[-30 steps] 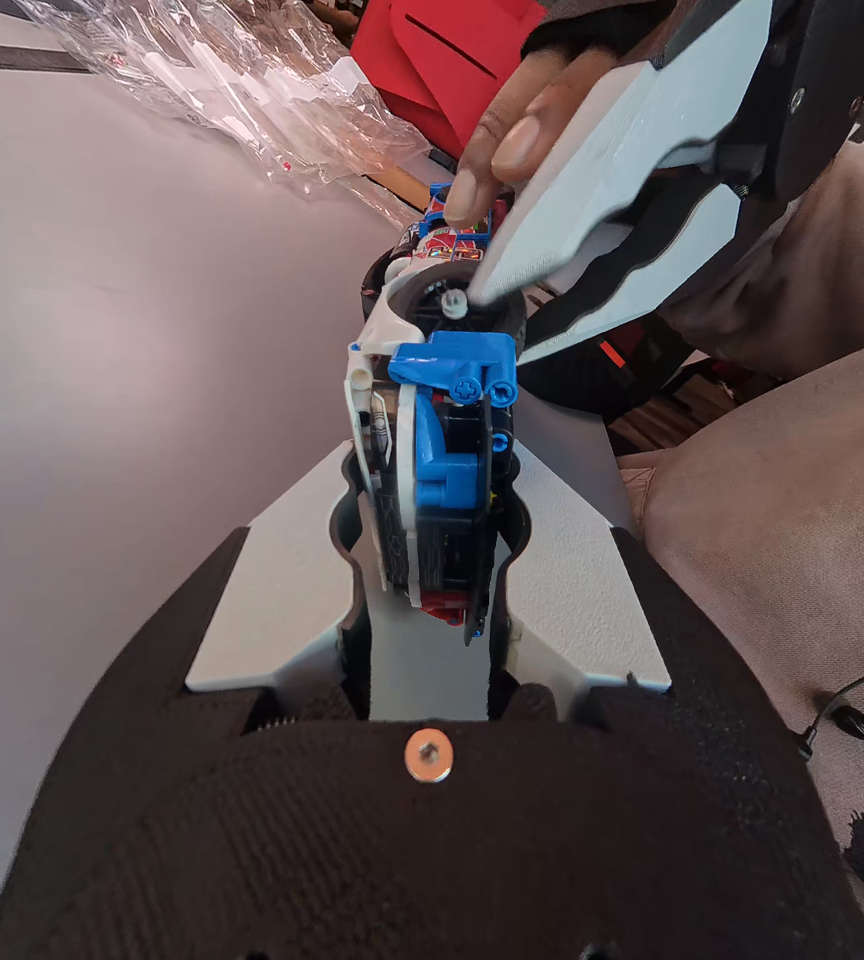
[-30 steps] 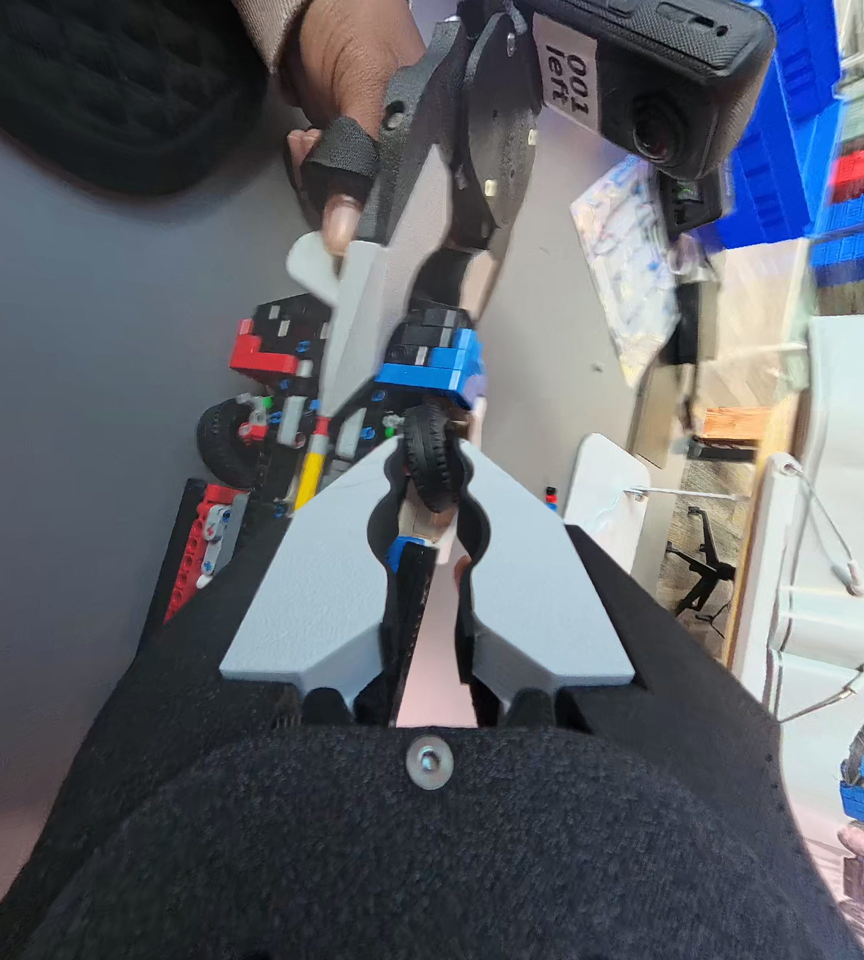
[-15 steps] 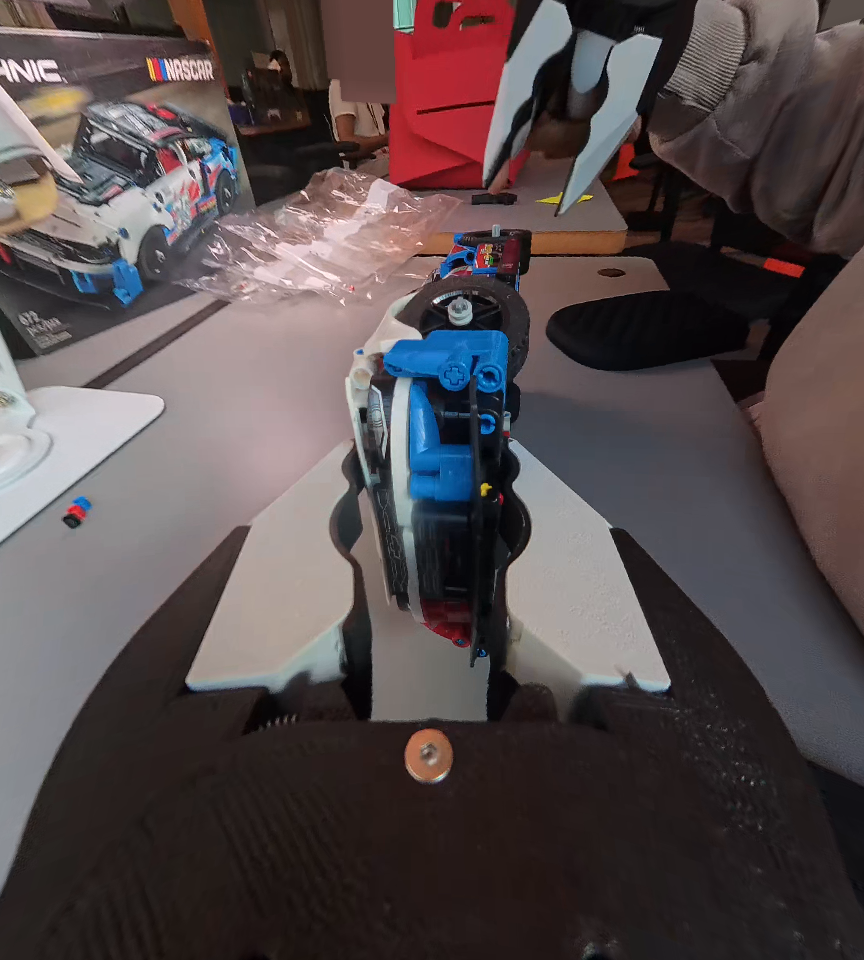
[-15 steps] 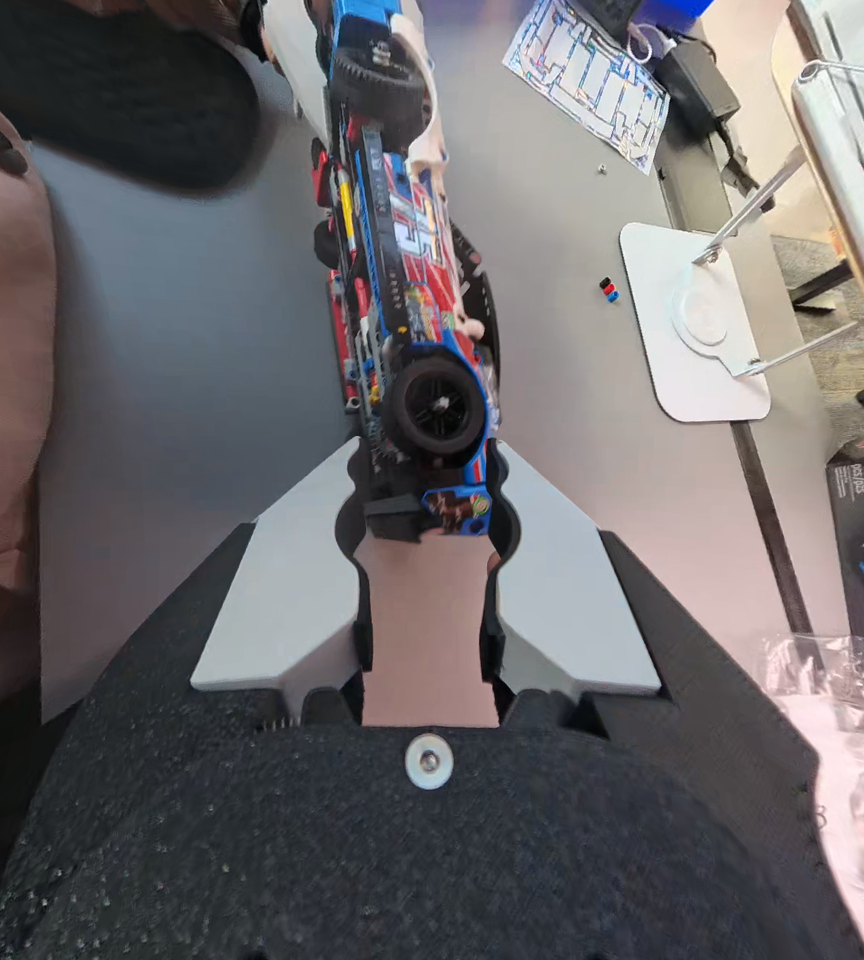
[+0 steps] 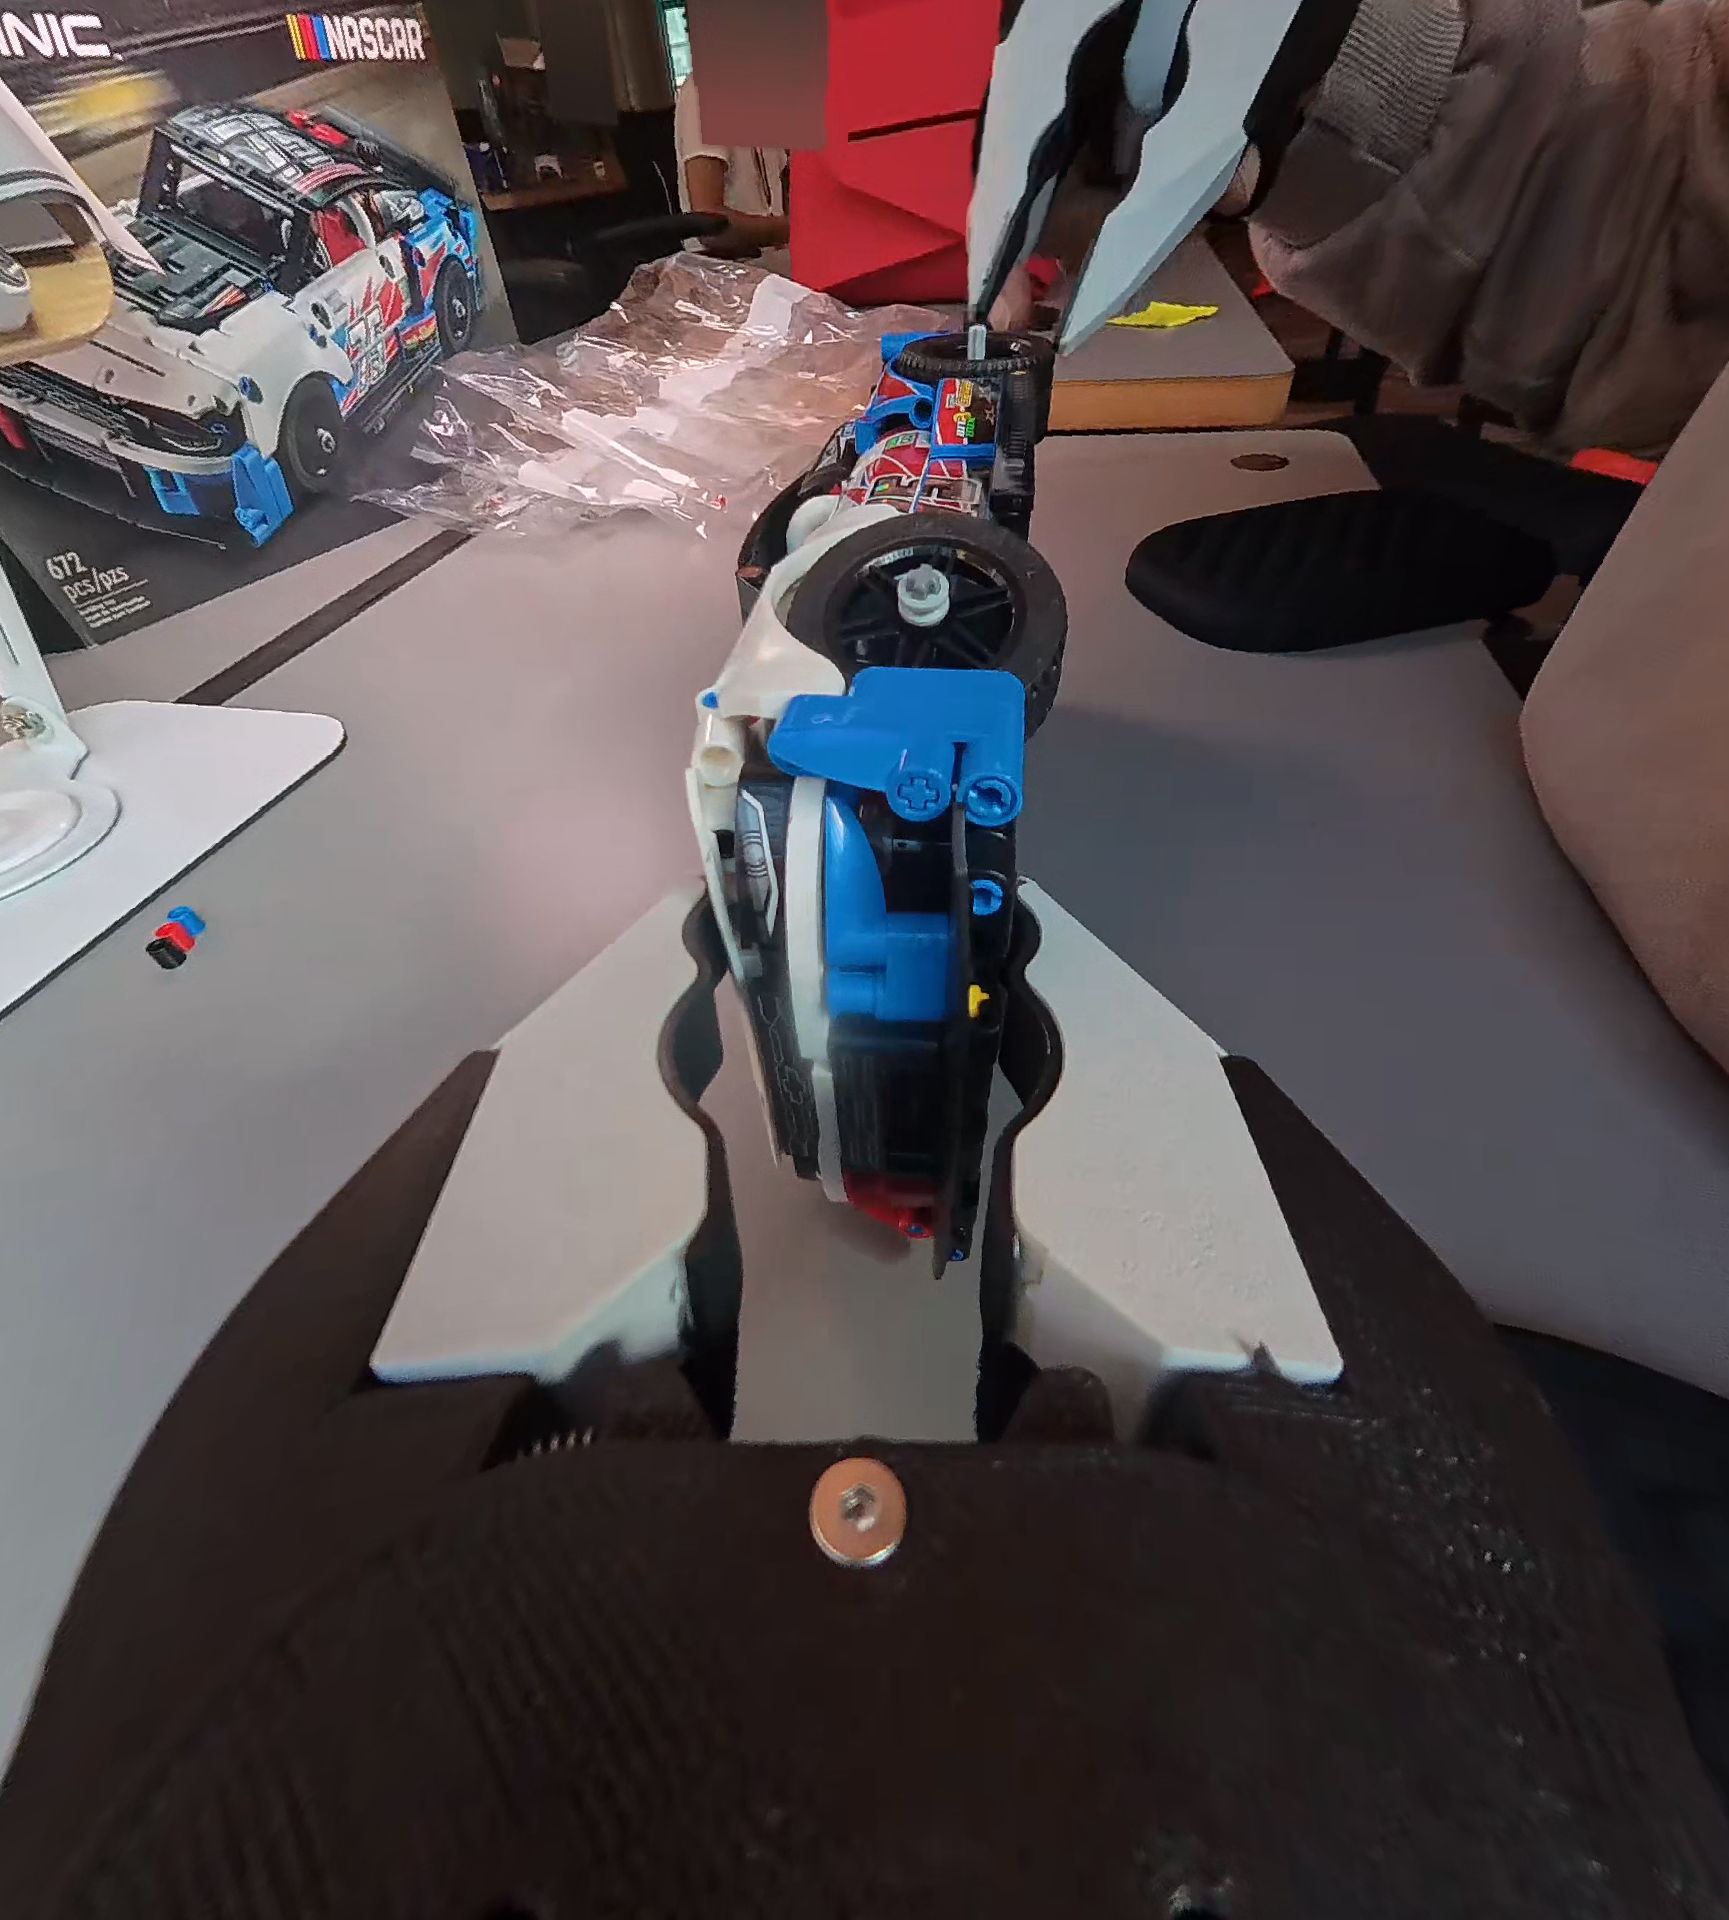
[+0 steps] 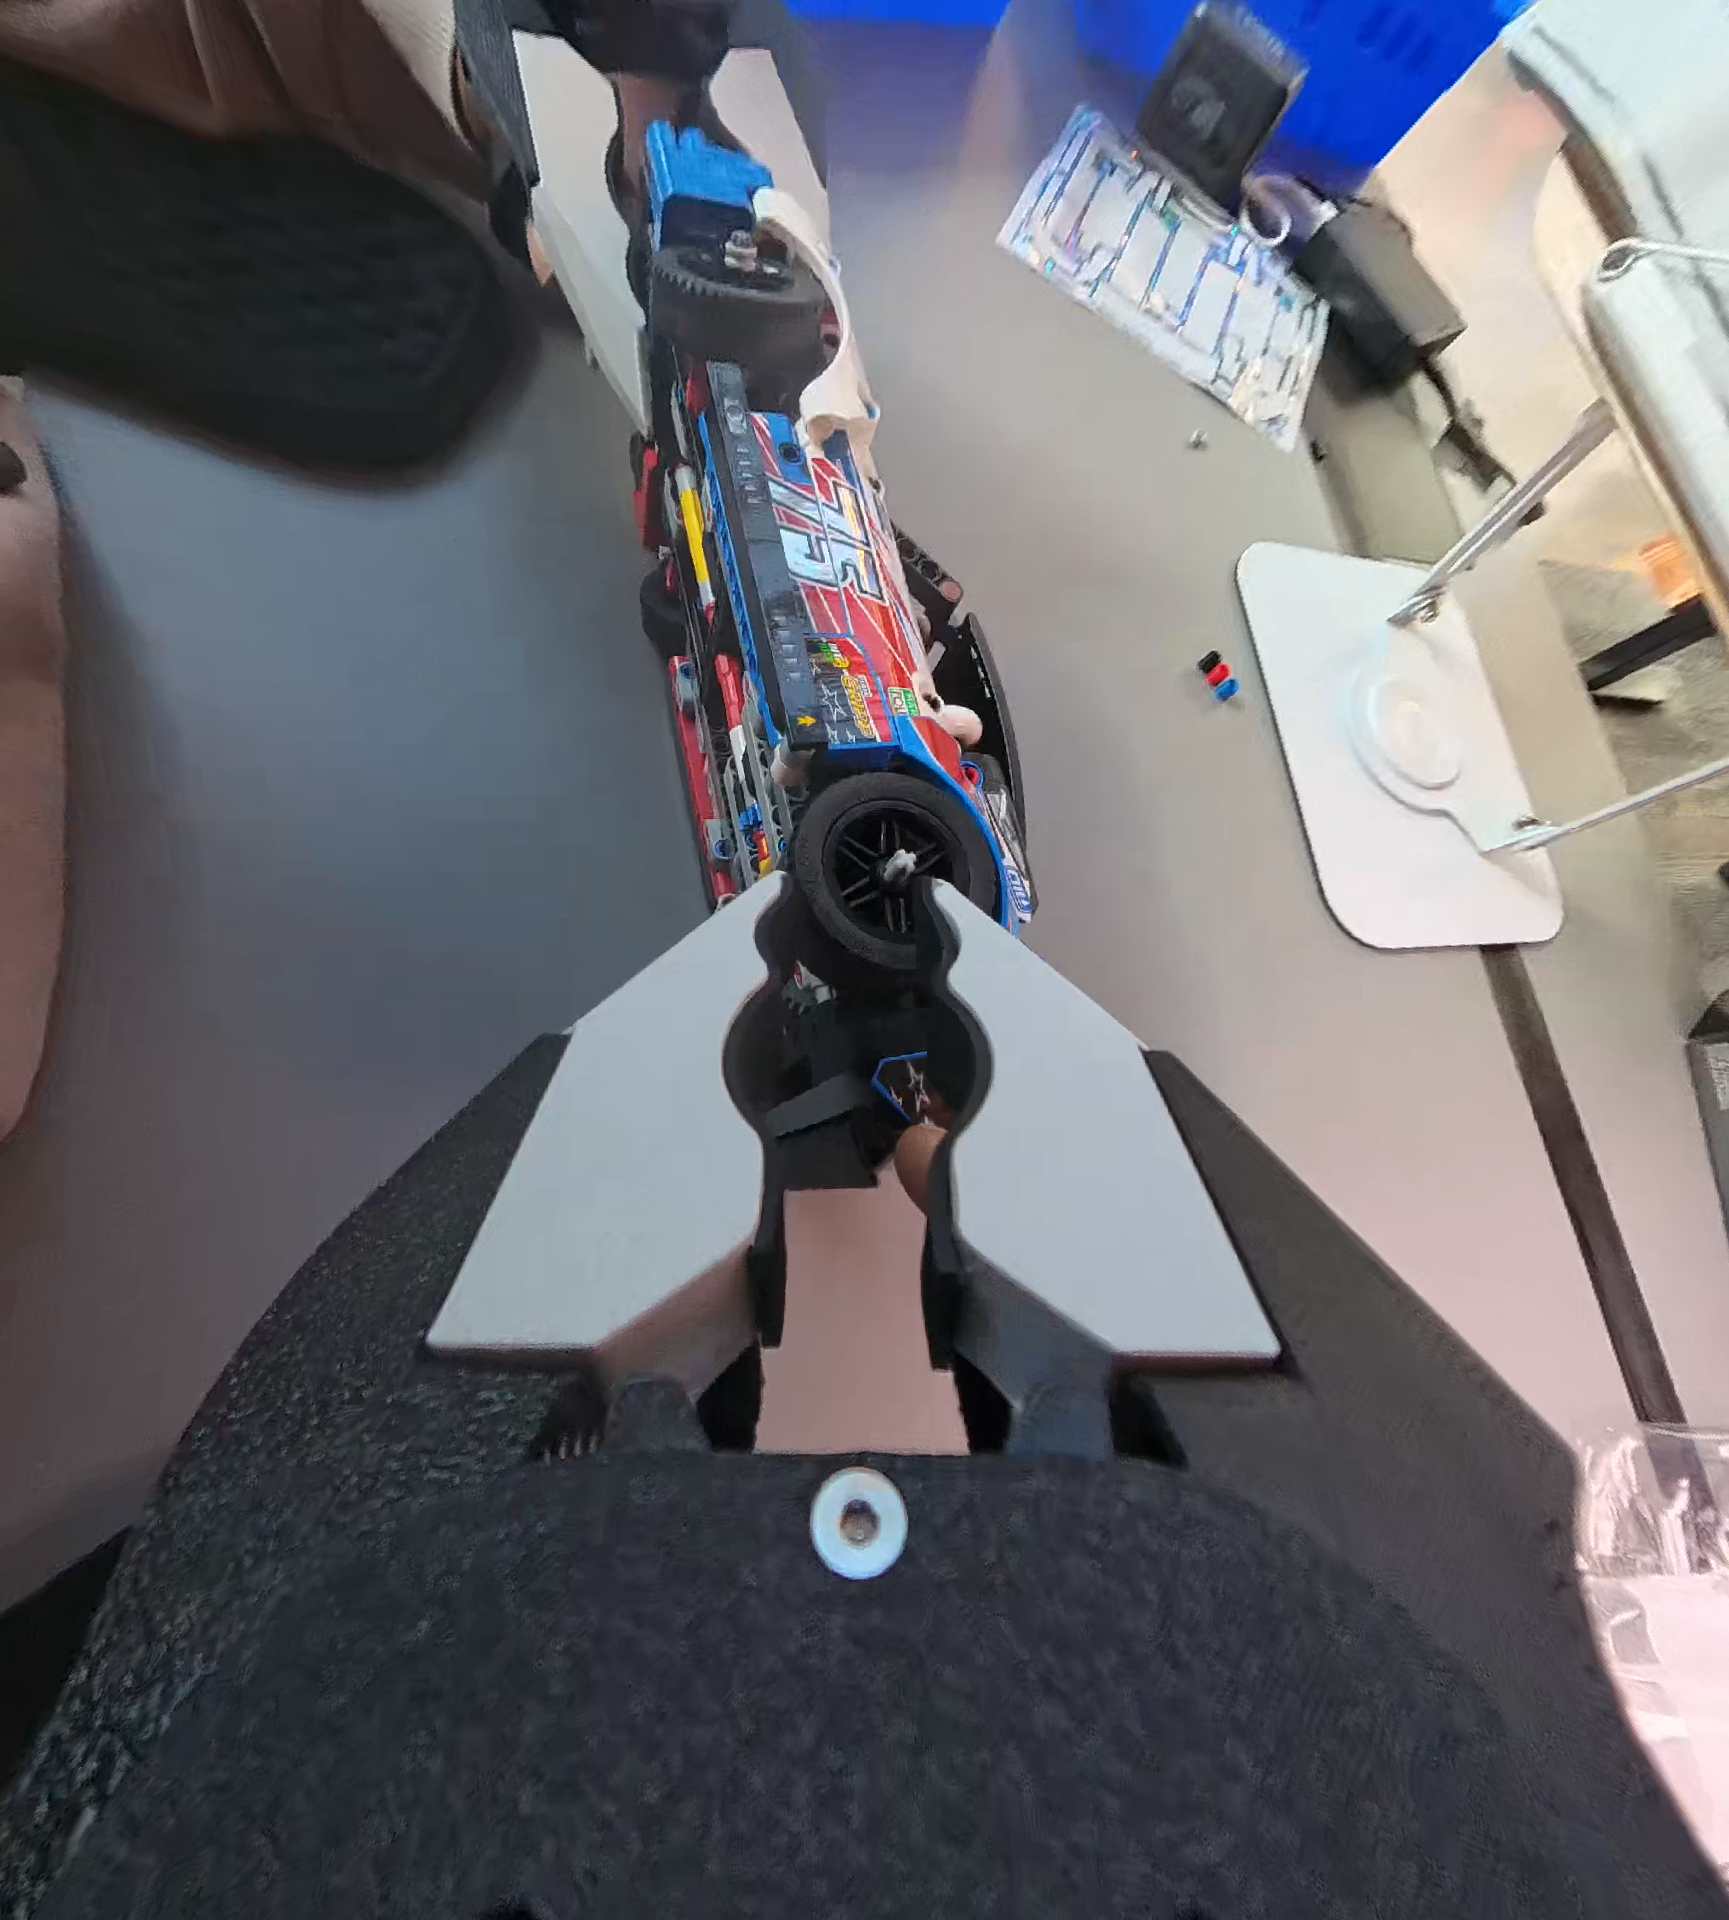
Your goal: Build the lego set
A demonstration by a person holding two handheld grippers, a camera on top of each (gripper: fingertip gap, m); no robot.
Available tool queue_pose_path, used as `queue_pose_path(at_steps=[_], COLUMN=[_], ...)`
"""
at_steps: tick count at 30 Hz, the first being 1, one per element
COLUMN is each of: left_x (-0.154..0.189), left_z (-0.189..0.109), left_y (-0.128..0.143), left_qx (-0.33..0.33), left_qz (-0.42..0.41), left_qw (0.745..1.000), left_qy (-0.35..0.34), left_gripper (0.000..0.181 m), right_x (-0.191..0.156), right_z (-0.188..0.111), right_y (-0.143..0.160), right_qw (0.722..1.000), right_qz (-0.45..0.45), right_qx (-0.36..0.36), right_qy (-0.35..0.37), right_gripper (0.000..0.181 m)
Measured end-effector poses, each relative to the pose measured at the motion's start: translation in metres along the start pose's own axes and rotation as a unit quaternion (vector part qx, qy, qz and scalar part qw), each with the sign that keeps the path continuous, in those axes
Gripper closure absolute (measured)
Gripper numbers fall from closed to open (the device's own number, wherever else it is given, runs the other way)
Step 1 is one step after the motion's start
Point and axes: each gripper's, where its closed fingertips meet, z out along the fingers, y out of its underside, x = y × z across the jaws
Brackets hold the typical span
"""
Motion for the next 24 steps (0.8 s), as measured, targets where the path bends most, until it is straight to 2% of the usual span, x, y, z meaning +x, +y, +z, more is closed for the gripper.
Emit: queue_pose_path(at_steps=[2, 5, 11, 13, 15, 17, 20, 22, 24], left_x=[0.000, 0.000, 0.000, 0.001, 0.001, 0.000, 0.000, 0.000, 0.002], left_z=[0.000, 0.000, -0.002, -0.002, -0.002, -0.003, -0.004, -0.004, -0.003], left_y=[0.000, 0.001, 0.002, 0.002, 0.002, 0.004, 0.005, 0.004, 0.003], left_qx=[0.000, -0.001, -0.005, -0.005, -0.006, -0.010, -0.012, -0.011, -0.008], left_qz=[-0.003, -0.003, -0.004, 0.000, 0.005, 0.005, -0.004, 0.003, 0.018], left_qw=[1.000, 1.000, 1.000, 1.000, 1.000, 1.000, 1.000, 1.000, 1.000], left_qy=[0.001, 0.001, 0.003, 0.002, 0.002, 0.000, 0.006, 0.010, 0.012], left_gripper=[0.131, 0.131, 0.129, 0.129, 0.129, 0.127, 0.126, 0.127, 0.127], right_x=[0.000, 0.003, 0.009, 0.005, 0.005, 0.018, 0.035, 0.036, 0.025], right_z=[0.003, 0.008, 0.012, 0.010, 0.002, -0.008, -0.010, 0.005, 0.026], right_y=[-0.002, 0.010, 0.011, 0.008, -0.001, -0.009, 0.021, 0.044, 0.057], right_qw=[0.999, 0.991, 0.983, 0.984, 0.988, 0.995, 0.995, 0.992, 0.985], right_qz=[0.017, 0.055, 0.014, 0.010, 0.021, 0.030, 0.063, 0.094, 0.124], right_qx=[-0.026, -0.103, -0.166, -0.151, -0.103, -0.030, 0.007, 0.029, 0.057], right_qy=[-0.040, -0.070, -0.073, -0.095, -0.111, -0.095, -0.075, -0.076, -0.104], right_gripper=[0.162, 0.162, 0.158, 0.157, 0.152, 0.136, 0.093, 0.078, 0.074])
